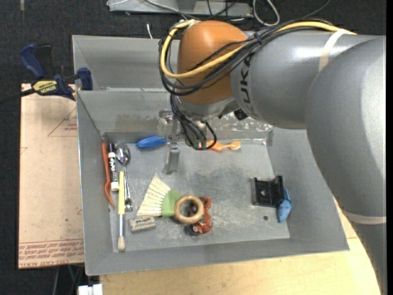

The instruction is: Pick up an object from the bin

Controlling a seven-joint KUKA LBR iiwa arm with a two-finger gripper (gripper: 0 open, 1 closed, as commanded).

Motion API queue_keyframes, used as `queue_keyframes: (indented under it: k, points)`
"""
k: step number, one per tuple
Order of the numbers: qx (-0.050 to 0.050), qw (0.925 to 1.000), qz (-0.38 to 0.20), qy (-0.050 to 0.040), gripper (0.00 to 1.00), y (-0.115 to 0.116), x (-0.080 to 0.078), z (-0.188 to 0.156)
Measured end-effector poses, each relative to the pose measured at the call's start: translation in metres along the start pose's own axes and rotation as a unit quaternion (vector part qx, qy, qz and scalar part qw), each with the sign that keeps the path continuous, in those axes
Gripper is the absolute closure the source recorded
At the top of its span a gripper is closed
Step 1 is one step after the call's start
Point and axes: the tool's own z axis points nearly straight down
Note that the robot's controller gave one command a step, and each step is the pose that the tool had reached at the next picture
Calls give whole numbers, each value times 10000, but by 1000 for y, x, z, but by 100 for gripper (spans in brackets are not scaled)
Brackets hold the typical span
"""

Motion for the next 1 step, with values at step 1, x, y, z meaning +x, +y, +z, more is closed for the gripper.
queue_keyframes:
  k: [1]
  points:
    - [-4,9872,-1596,-22,0,8,45,60]
